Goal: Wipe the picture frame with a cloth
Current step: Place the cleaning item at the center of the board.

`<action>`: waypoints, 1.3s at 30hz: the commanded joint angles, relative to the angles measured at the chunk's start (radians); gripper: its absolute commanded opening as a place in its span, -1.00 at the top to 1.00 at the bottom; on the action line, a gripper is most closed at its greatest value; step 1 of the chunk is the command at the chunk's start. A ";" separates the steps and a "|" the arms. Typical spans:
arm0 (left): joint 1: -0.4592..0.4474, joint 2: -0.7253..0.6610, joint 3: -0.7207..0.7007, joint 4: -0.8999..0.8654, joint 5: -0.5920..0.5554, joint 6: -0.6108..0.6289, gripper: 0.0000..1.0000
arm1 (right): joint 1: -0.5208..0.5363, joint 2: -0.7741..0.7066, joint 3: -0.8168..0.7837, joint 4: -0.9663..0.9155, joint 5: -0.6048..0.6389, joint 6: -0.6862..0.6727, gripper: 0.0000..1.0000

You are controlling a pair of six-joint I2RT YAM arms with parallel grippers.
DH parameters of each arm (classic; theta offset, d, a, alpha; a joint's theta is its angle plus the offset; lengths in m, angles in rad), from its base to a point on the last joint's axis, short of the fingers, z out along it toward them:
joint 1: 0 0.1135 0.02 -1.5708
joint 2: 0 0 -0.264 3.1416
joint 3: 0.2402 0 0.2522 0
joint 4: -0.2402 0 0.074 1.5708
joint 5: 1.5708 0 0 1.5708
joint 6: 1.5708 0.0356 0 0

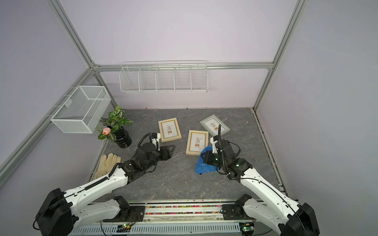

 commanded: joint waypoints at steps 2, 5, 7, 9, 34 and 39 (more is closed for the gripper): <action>0.064 -0.063 0.024 -0.194 -0.138 0.002 -0.39 | 0.011 0.013 0.071 -0.032 0.017 -0.044 0.87; 0.129 -0.086 0.035 -0.303 -0.190 -0.013 -0.43 | 0.037 0.068 0.116 -0.026 0.017 -0.045 0.87; 0.182 -0.099 0.036 -0.364 -0.207 -0.022 -0.45 | 0.068 0.125 0.153 -0.002 0.009 -0.038 0.87; 0.233 -0.117 0.035 -0.412 -0.214 -0.030 -0.47 | 0.101 0.189 0.205 0.018 0.007 -0.034 0.87; 0.370 -0.380 -0.118 -0.460 -0.332 -0.116 -0.79 | 0.312 0.686 0.338 0.076 0.030 0.056 0.86; 0.370 -0.350 -0.128 -0.423 -0.314 -0.120 -0.79 | 0.312 0.609 0.190 0.095 0.056 0.130 0.81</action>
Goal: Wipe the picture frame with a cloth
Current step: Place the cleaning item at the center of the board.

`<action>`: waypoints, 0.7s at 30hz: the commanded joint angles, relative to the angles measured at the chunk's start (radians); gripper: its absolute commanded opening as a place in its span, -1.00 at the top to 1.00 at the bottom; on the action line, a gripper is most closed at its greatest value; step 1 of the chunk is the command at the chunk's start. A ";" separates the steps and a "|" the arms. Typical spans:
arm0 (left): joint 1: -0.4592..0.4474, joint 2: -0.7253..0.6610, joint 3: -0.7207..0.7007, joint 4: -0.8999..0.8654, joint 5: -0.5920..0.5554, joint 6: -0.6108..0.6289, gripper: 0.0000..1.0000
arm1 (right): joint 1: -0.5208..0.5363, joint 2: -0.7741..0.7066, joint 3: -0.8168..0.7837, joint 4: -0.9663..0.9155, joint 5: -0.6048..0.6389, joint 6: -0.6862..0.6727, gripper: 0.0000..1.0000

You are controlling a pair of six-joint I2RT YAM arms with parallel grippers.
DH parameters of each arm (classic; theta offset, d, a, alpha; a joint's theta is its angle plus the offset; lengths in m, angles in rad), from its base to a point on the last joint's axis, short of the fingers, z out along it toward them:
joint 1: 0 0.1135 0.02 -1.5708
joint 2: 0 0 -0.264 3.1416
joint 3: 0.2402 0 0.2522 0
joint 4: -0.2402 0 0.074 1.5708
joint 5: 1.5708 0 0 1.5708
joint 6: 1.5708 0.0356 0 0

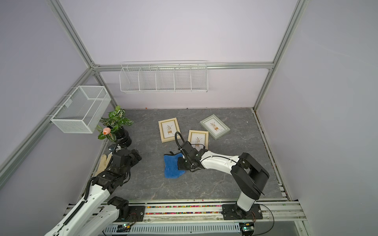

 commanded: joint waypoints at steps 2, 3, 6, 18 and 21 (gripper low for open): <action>0.006 0.037 -0.013 0.049 0.002 -0.023 -0.79 | 0.004 -0.097 -0.079 0.022 0.043 0.079 0.77; 0.005 0.047 -0.016 0.059 0.008 -0.023 -0.79 | 0.004 -0.115 -0.097 0.011 0.053 0.085 0.73; 0.005 0.080 -0.015 0.074 0.017 -0.020 -0.80 | 0.003 -0.168 -0.141 -0.009 0.084 0.096 0.60; 0.005 0.121 -0.009 0.086 0.035 -0.011 -0.82 | 0.004 -0.302 -0.203 -0.112 0.178 0.087 -0.51; 0.005 0.145 0.007 0.087 0.037 0.005 -0.84 | -0.003 -0.364 -0.174 -0.200 0.252 0.042 -0.71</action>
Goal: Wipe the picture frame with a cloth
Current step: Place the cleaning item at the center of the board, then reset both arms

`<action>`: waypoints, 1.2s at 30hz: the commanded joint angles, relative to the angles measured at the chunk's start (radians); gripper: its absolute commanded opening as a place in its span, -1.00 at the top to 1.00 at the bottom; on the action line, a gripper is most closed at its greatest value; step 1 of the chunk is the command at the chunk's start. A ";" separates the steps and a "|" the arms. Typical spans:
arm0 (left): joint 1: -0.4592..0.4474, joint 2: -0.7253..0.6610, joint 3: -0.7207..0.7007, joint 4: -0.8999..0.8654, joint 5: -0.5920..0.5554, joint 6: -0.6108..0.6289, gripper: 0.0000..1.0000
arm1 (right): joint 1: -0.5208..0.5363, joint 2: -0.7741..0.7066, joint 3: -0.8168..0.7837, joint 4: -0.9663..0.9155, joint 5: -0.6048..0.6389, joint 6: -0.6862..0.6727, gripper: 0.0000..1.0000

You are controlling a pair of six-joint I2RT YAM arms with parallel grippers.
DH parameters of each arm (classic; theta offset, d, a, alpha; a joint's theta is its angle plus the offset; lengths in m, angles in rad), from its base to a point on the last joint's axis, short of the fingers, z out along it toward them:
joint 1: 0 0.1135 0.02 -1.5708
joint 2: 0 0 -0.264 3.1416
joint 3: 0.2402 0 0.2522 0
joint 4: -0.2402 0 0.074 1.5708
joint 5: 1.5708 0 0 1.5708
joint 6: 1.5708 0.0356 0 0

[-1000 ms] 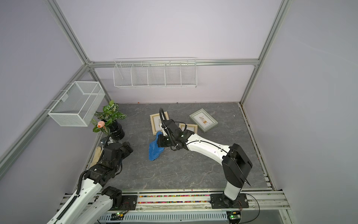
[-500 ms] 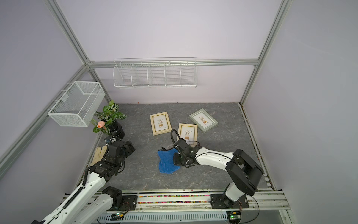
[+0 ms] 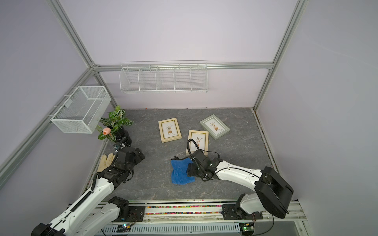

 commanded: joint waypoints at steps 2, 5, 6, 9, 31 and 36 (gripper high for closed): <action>0.004 0.036 0.022 0.012 0.001 0.016 -0.99 | -0.022 -0.092 0.042 -0.147 0.121 -0.072 -0.77; 0.004 0.062 0.047 0.005 -0.008 0.032 -0.99 | -0.077 -0.140 0.067 -0.220 0.147 -0.131 -0.82; 0.004 0.066 0.057 -0.001 -0.013 0.036 -0.99 | -0.099 -0.156 0.074 -0.238 0.157 -0.154 -0.84; 0.004 0.068 0.073 -0.011 -0.040 0.060 -0.99 | -0.158 -0.222 0.085 -0.275 0.200 -0.206 -0.93; 0.008 0.146 -0.040 0.558 -0.392 0.586 -0.98 | -0.380 -0.444 -0.169 0.263 0.599 -0.707 -0.78; 0.029 0.357 -0.091 0.796 -0.364 0.738 -0.98 | -0.524 -0.356 -0.211 0.378 0.620 -0.722 -0.78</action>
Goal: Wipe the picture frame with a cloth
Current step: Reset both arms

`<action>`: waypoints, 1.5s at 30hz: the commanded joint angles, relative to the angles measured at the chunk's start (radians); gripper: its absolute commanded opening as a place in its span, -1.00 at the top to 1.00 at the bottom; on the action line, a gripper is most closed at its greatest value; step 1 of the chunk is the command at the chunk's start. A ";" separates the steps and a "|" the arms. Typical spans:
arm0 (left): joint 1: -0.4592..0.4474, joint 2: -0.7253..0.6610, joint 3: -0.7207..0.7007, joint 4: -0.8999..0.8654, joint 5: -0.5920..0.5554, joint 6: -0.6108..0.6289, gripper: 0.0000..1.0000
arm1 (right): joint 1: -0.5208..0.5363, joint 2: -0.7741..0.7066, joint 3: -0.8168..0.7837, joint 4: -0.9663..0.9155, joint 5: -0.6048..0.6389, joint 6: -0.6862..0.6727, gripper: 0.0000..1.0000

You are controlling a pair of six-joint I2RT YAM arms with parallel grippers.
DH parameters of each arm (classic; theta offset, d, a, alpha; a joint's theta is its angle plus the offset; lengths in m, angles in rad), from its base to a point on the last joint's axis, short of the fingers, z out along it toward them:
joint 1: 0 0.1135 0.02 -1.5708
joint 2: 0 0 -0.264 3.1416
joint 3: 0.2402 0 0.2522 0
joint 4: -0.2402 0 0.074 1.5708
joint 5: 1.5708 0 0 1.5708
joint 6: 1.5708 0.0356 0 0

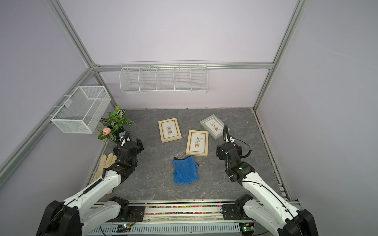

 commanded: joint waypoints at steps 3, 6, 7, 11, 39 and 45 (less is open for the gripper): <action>0.027 0.177 -0.014 0.252 0.029 0.208 -0.98 | -0.143 0.135 -0.053 0.209 0.065 -0.045 -0.78; 0.058 0.208 -0.019 0.337 0.131 0.250 -0.98 | -0.197 0.173 -0.079 0.325 0.068 -0.099 -0.78; 0.074 0.209 -0.024 0.354 0.157 0.251 -0.98 | -0.221 0.188 -0.095 0.377 0.066 -0.115 -0.78; 0.125 0.179 -0.074 0.436 0.279 0.238 -0.98 | -0.297 0.278 -0.150 0.545 -0.006 -0.157 -0.78; 0.301 0.378 -0.045 0.591 0.473 0.120 -0.98 | -0.396 0.585 -0.217 1.046 -0.293 -0.235 -0.78; 0.299 0.372 -0.034 0.564 0.469 0.112 -0.98 | -0.398 0.589 -0.209 1.035 -0.295 -0.236 -0.78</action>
